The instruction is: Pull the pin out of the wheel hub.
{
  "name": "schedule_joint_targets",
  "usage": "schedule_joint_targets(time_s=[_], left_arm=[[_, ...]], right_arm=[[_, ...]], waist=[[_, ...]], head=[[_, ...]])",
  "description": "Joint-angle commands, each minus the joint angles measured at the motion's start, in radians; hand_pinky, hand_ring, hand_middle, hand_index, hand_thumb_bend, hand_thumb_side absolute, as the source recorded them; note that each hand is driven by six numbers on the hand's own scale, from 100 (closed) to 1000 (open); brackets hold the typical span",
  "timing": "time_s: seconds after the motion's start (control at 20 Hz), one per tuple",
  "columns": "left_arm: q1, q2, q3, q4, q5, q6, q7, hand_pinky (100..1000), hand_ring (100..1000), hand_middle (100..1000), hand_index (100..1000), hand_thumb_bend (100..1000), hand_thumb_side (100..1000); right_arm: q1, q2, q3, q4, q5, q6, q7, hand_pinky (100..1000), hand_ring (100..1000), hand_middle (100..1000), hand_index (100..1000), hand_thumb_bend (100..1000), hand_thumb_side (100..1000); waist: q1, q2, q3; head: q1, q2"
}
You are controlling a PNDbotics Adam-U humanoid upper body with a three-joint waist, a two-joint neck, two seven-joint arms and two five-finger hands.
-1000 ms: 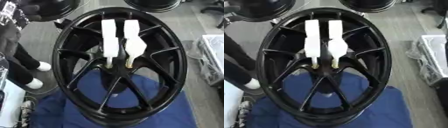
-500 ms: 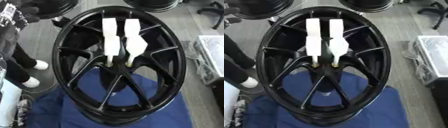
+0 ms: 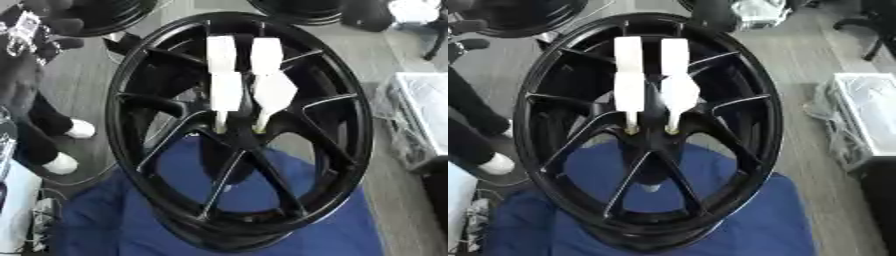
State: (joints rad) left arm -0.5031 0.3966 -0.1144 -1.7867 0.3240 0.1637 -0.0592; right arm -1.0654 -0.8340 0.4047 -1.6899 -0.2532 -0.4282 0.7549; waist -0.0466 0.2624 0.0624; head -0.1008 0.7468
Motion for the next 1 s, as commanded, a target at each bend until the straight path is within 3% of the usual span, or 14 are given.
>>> schedule_joint_targets(time_s=[0.05, 0.3, 1.0], left_arm=[[-0.010, 0.028, 0.002, -0.011, 0.000, -0.001, -0.005, 778, 801, 837, 807, 100, 608], [-0.011, 0.027, -0.001, -0.010, 0.000, 0.000, -0.008, 778, 801, 837, 806, 100, 608], [-0.016, 0.024, -0.007, -0.009, -0.001, 0.002, -0.016, 779, 802, 838, 806, 100, 607]], right_arm=[[-0.018, -0.004, 0.002, 0.037, 0.056, -0.065, 0.085, 807, 655, 761, 875, 347, 398], [-0.004, 0.019, 0.010, 0.088, 0.104, -0.110, 0.148, 768, 578, 758, 878, 345, 410], [0.053, 0.058, 0.051, 0.149, 0.203, -0.181, 0.152, 711, 510, 737, 858, 376, 386]], waist=[[0.002, -0.026, -0.002], [0.003, -0.024, -0.001], [0.005, -0.021, 0.003]], head=[[0.003, 0.005], [0.004, 0.005], [0.004, 0.006]])
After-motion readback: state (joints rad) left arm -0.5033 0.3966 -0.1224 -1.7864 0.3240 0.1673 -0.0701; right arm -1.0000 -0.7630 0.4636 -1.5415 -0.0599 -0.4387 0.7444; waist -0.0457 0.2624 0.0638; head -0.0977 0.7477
